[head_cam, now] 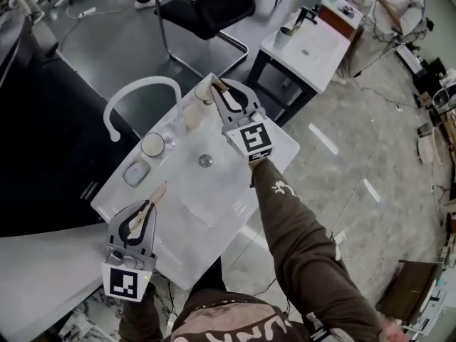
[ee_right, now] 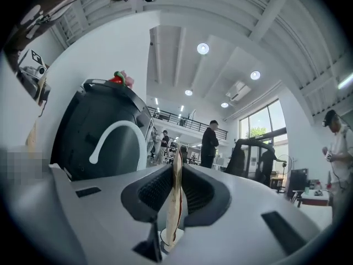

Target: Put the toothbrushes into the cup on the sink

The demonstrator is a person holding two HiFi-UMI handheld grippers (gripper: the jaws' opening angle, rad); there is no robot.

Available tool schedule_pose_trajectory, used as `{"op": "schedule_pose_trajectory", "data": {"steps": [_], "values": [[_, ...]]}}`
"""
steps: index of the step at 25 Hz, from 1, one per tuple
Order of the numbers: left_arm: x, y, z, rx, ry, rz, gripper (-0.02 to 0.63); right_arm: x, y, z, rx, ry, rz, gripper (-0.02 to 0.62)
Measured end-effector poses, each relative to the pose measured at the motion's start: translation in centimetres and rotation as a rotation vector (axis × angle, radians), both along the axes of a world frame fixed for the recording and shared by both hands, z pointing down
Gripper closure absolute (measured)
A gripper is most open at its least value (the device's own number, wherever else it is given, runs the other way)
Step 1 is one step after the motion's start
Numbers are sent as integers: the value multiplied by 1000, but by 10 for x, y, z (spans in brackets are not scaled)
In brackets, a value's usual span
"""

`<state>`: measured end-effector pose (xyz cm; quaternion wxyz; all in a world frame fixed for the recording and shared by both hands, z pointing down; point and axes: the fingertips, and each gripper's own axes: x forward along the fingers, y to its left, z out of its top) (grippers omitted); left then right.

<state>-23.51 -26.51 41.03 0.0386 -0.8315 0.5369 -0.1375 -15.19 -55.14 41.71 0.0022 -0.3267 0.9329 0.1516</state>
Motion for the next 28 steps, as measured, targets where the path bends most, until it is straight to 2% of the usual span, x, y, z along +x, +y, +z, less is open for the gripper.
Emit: {"op": "schedule_pose_trajectory", "data": {"steps": [10,18,28], "values": [[-20,-23,17,-29,3,-28,575,-30,-61,61,-98,22,-3,534],[-31,-25,28,-54,1,-47,575,-34,-70,105,-155,58,16,534],[-34,-22,30,-48,11,-46,575,-37,-71,123,-164,80,25,531]]}}
